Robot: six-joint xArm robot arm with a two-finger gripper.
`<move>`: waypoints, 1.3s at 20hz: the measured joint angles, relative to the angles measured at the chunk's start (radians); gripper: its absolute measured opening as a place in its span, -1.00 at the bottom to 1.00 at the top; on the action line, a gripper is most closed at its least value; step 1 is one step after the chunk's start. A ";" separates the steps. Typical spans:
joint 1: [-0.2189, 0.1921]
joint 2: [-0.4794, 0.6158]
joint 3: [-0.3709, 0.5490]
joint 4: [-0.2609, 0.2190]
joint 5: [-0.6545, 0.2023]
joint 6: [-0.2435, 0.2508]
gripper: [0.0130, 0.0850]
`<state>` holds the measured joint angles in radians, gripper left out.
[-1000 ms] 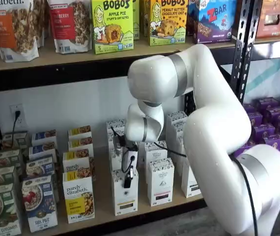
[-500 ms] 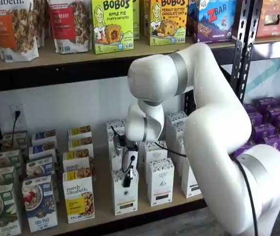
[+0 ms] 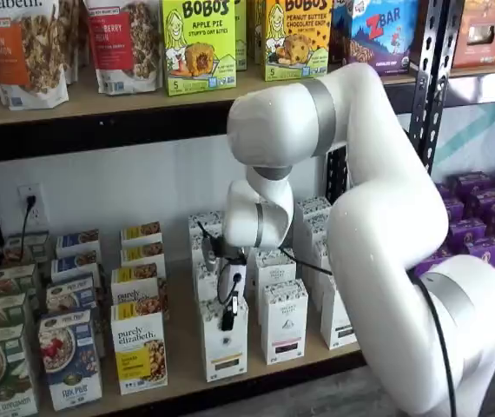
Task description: Pick up the white box with a yellow strip in the middle, on the bottom shelf, the fourth box from the left
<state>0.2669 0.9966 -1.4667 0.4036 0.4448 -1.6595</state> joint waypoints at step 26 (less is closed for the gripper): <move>0.015 -0.489 0.552 -0.035 0.040 0.037 0.00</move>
<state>0.2818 0.5073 -0.9150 0.3690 0.4851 -1.6228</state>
